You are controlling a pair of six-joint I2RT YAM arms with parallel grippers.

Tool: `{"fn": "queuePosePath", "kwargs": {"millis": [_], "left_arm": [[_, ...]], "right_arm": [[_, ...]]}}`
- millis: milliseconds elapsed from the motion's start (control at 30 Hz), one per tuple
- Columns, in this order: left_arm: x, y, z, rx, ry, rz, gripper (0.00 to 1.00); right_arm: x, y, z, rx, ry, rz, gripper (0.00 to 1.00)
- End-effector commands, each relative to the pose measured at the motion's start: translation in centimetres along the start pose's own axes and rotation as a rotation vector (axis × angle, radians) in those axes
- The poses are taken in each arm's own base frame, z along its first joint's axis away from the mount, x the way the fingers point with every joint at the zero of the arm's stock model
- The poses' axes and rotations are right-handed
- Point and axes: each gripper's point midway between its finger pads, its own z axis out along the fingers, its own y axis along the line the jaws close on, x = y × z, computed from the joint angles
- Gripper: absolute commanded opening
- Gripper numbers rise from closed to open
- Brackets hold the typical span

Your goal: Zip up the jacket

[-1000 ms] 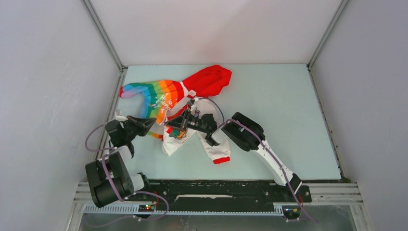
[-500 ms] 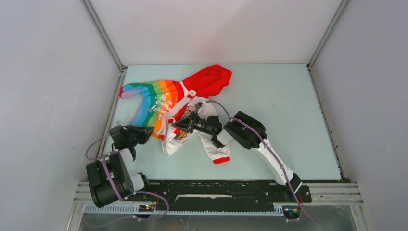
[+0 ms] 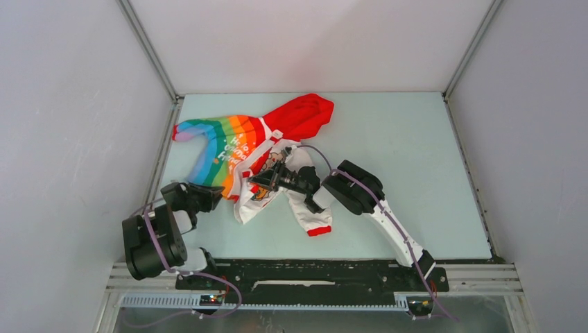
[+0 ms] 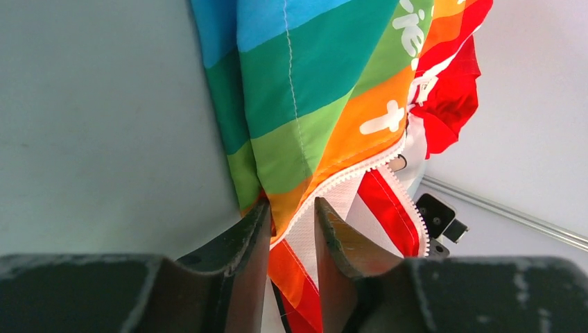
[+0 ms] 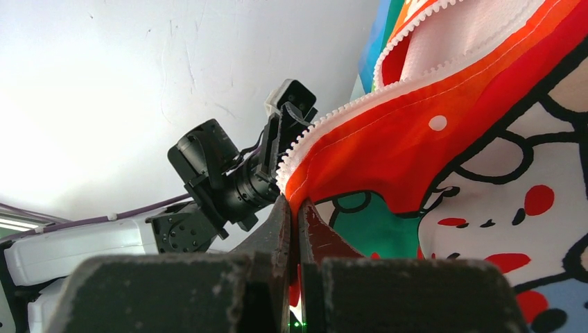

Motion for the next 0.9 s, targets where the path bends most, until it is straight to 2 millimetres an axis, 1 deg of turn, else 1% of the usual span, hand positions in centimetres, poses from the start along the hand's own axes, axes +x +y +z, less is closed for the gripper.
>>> {"fn": "queuePosePath", "kwargs": {"millis": [0, 100, 200, 300, 400, 467, 500, 533, 633, 700, 800, 867], "left_arm": [[-0.1, -0.5, 0.1, 0.013, -0.001, 0.065, 0.34], [0.5, -0.5, 0.5, 0.002, 0.032, 0.071, 0.32], [0.9, -0.9, 0.9, 0.014, 0.054, 0.07, 0.27], [0.6, -1.0, 1.0, 0.013, 0.044, 0.074, 0.22], [0.2, -1.9, 1.1, 0.043, 0.033, 0.084, 0.15], [0.3, -3.3, 1.0, 0.098, 0.046, 0.098, 0.08], [0.4, -4.2, 0.8, 0.141, 0.055, 0.097, 0.03], [0.4, -5.6, 0.4, 0.206, 0.057, 0.101, 0.0], [1.1, -8.9, -1.3, 0.369, 0.074, 0.103, 0.0], [1.8, -10.6, -2.3, 0.451, 0.096, 0.133, 0.0], [3.2, -11.7, -3.2, 0.517, 0.138, 0.165, 0.0], [3.7, -12.7, -4.1, 0.588, 0.133, 0.185, 0.0]], "right_arm": [[-1.4, 3.2, 0.3, -0.08, -0.032, -0.064, 0.0], [-1.4, 3.2, 0.3, -0.079, -0.028, -0.064, 0.0], [-1.4, 3.2, 0.3, -0.08, -0.027, -0.064, 0.0], [-1.2, 3.4, 0.4, -0.081, -0.022, -0.067, 0.0], [-0.9, 3.4, 0.5, -0.075, -0.009, -0.071, 0.0], [-0.6, 3.4, 0.5, -0.074, -0.004, -0.066, 0.0], [-0.4, 3.4, 0.5, -0.076, 0.001, -0.064, 0.0], [-0.2, 3.6, 0.6, -0.079, 0.005, -0.063, 0.0], [0.4, 4.3, 0.9, -0.092, 0.017, -0.044, 0.0], [0.9, 4.8, 1.2, -0.105, 0.022, -0.014, 0.0], [1.2, 5.5, 1.6, -0.127, 0.023, 0.044, 0.0], [1.3, 5.9, 1.8, -0.141, 0.024, 0.073, 0.0]]}}
